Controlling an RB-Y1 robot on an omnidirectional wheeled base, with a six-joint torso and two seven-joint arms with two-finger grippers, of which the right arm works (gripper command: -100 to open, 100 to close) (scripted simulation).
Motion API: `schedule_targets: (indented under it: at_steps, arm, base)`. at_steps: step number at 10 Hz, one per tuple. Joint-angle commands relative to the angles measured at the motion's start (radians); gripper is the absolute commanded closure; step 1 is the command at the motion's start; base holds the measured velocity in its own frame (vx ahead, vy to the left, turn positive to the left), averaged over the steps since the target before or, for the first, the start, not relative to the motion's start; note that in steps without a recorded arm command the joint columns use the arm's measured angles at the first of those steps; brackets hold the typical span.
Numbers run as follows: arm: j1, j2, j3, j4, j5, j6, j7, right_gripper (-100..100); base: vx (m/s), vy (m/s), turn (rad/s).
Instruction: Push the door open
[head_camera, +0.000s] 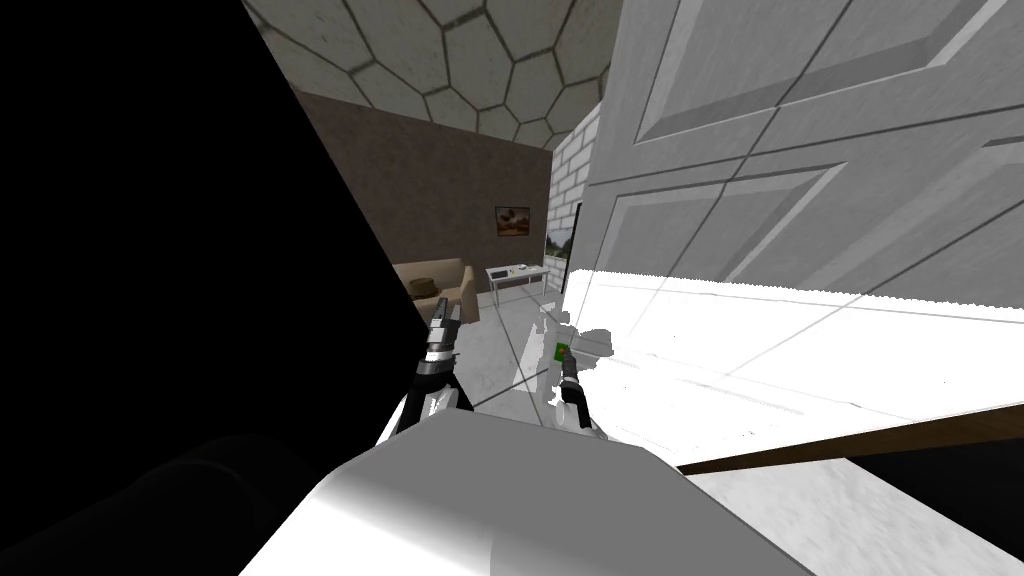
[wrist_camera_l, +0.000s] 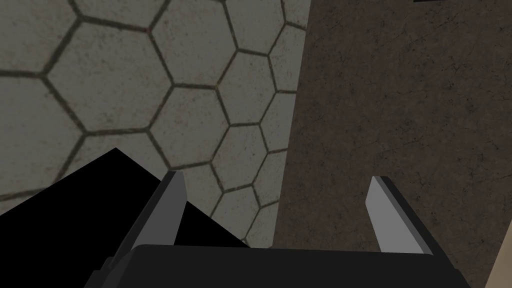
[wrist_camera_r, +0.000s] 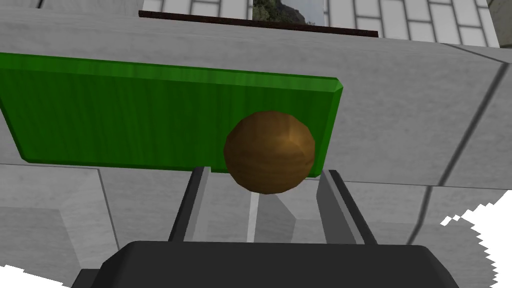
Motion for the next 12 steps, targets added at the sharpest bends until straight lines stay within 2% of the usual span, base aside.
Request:
schedule_targets:
  at_steps: [1, 5, 6, 7, 8, 12]
  arm:
    - [0.000, 0.000, 0.000, 0.000, 0.000, 0.000, 0.000, 100]
    - [0.000, 0.000, 0.000, 0.000, 0.000, 0.000, 0.000, 100]
    - [-0.001, -0.027, -0.015, 0.001, -0.017, -0.003, 0.012, 100]
    - [-0.001, -0.027, -0.015, 0.043, -0.017, -0.003, 0.012, 100]
    - [-0.017, -0.030, 0.014, 0.043, -0.055, -0.023, 0.022, -100]
    - [-0.022, -0.048, 0.084, 0.040, -0.146, -0.045, 0.056, -100]
  base:
    - [-0.024, -0.008, 0.000]
    - [-0.006, -0.002, 0.003]
    - [0.107, 0.013, -0.057]
    - [0.138, 0.014, -0.022]
    - [0.000, 0.000, 0.000]
    - [-0.092, -0.013, 0.014]
